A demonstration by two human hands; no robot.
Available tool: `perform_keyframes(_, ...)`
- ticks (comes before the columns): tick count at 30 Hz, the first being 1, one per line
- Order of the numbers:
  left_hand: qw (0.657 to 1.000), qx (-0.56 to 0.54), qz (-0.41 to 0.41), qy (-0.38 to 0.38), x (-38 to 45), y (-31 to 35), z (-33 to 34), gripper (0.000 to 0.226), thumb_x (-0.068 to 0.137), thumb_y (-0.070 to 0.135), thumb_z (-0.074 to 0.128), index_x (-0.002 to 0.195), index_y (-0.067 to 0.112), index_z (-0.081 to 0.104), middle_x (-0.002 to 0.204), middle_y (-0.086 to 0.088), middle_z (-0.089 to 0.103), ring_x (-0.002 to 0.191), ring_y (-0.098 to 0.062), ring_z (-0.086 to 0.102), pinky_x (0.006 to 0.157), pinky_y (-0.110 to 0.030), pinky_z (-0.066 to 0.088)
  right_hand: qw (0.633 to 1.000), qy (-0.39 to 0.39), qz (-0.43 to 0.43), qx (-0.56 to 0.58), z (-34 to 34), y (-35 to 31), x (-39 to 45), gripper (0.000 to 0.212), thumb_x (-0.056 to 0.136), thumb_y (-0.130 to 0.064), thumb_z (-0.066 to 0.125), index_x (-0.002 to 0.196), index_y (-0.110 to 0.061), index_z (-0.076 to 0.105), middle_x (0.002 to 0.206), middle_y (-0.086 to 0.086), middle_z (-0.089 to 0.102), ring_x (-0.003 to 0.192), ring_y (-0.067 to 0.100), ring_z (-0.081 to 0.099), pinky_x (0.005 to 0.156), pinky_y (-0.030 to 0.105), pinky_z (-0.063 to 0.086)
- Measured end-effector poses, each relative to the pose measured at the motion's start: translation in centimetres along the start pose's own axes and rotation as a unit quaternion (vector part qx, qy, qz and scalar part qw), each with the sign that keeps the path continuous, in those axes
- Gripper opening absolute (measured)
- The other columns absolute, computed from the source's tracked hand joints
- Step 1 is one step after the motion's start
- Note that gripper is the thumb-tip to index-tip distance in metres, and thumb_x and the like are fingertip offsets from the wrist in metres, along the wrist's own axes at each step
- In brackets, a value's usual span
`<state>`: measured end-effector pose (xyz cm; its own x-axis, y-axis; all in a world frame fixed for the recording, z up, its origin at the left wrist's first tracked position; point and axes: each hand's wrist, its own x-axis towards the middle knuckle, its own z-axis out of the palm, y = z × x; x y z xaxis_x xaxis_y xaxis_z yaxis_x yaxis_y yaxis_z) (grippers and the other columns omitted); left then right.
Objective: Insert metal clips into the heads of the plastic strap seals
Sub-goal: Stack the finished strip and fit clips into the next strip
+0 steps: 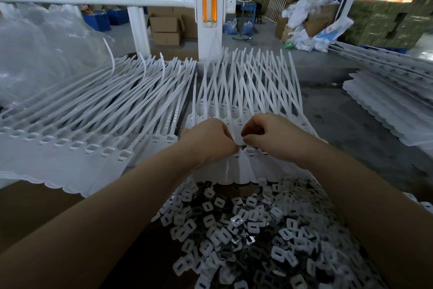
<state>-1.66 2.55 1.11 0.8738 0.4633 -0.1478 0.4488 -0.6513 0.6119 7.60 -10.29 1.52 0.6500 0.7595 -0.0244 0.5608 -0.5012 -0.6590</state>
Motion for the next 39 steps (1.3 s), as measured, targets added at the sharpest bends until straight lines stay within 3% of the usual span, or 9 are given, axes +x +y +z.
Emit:
perform_keyframes(8,1.000,0.006,0.009,0.009,0.2,-0.4,0.0,0.014,0.079,0.034,0.077,0.080,0.024,0.067,0.083,0.006,0.068,0.091,-0.016,0.063,0.101,-0.049,0.044,1.000,-0.002,-0.004,-0.007,0.0,0.2,0.2,0.008,0.093,-0.021,0.061,0.094,-0.029,0.059,0.096,-0.008,0.063,0.086,0.006,0.060,0.073,0.024,0.049)
perform_keyframes(11,0.999,-0.035,0.015,-0.005,0.4,-0.9,-0.4,0.010,0.081,0.033,0.077,0.079,0.025,0.071,0.083,0.007,0.069,0.085,-0.012,0.064,0.081,-0.032,0.053,1.000,-0.004,-0.001,0.011,-0.3,0.3,0.1,0.013,0.094,-0.020,0.059,0.090,-0.032,0.059,0.095,-0.010,0.064,0.087,0.006,0.062,0.073,0.024,0.050)
perform_keyframes(15,0.994,-0.073,0.077,-0.023,0.3,-1.9,-1.8,0.009,0.090,0.023,0.069,0.090,0.027,0.077,0.084,0.011,0.073,0.078,-0.001,0.065,0.059,-0.013,0.045,1.000,-0.006,0.006,0.023,-0.5,0.5,0.3,0.020,0.096,-0.018,0.055,0.087,-0.035,0.060,0.093,-0.010,0.066,0.085,0.006,0.064,0.072,0.025,0.051)
perform_keyframes(17,0.988,-0.056,0.134,-0.043,-0.2,-2.3,-2.6,0.019,0.092,0.018,0.065,0.097,0.033,0.075,0.090,0.016,0.072,0.080,0.007,0.065,0.066,-0.008,0.047,0.999,-0.007,0.014,0.032,-0.6,0.6,0.4,0.022,0.096,-0.015,0.054,0.087,-0.034,0.060,0.094,-0.008,0.066,0.085,0.005,0.065,0.074,0.026,0.053)
perform_keyframes(21,0.959,0.141,0.236,-0.073,-0.9,-2.4,-3.1,0.025,0.097,0.023,0.058,0.111,0.041,0.069,0.104,0.013,0.059,0.094,-0.001,0.057,0.088,-0.022,0.045,0.998,-0.010,0.021,0.054,-0.7,0.7,0.4,0.021,0.094,-0.011,0.056,0.088,-0.031,0.062,0.094,-0.006,0.067,0.086,0.006,0.067,0.073,0.023,0.054)
perform_keyframes(25,0.934,0.242,0.258,-0.043,-1.0,-1.8,-2.9,0.025,0.098,0.029,0.053,0.114,0.043,0.066,0.097,0.015,0.052,0.088,-0.001,0.051,0.081,-0.026,0.043,0.998,-0.008,0.016,0.065,-0.7,0.6,0.3,0.021,0.094,-0.011,0.056,0.088,-0.031,0.063,0.092,-0.006,0.069,0.083,0.004,0.068,0.066,0.018,0.051)
perform_keyframes(28,0.937,0.254,0.237,-0.032,-0.7,-1.9,-3.6,0.026,0.095,0.025,0.054,0.107,0.043,0.069,0.083,0.023,0.043,0.076,0.008,0.044,0.071,-0.022,0.038,0.997,-0.019,0.000,0.079,-0.8,0.4,0.2,0.022,0.095,-0.012,0.053,0.091,-0.031,0.063,0.090,-0.008,0.072,0.080,0.002,0.067,0.064,0.019,0.049)
perform_keyframes(34,0.932,0.265,0.247,-0.028,-1.0,-2.0,-4.5,0.017,0.086,0.025,0.069,0.095,0.038,0.074,0.076,0.025,0.053,0.073,0.009,0.052,0.069,-0.016,0.043,0.993,-0.073,-0.042,0.080,-0.6,-0.2,-0.1,0.023,0.095,-0.009,0.054,0.094,-0.030,0.063,0.096,-0.007,0.073,0.093,0.006,0.068,0.084,0.030,0.054)
perform_keyframes(39,0.924,0.169,0.324,-0.109,-2.3,-0.7,-3.4,0.010,0.078,0.028,0.078,0.084,0.035,0.075,0.072,0.031,0.062,0.075,0.016,0.057,0.066,0.001,0.039,0.992,-0.065,-0.051,0.092,-0.7,0.2,0.0,0.020,0.095,-0.008,0.054,0.098,-0.024,0.065,0.093,-0.007,0.073,0.078,-0.003,0.067,0.072,0.023,0.053)
